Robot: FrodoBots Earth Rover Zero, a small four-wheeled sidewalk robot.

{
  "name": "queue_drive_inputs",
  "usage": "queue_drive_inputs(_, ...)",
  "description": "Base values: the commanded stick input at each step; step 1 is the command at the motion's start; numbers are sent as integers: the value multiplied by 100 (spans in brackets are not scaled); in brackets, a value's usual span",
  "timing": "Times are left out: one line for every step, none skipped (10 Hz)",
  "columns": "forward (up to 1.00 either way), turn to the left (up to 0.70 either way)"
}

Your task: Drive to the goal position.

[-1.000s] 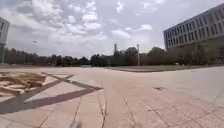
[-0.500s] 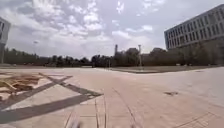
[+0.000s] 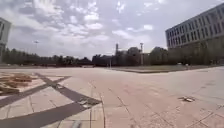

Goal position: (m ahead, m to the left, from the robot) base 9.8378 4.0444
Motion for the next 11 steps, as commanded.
queue_drive_inputs(99, 4)
queue_drive_inputs(99, 4)
queue_drive_inputs(99, 4)
queue_drive_inputs(99, 4)
queue_drive_inputs(99, 4)
queue_drive_inputs(99, 4)
queue_drive_inputs(99, 4)
queue_drive_inputs(99, 4)
queue_drive_inputs(99, 4)
queue_drive_inputs(99, 4)
queue_drive_inputs(99, 4)
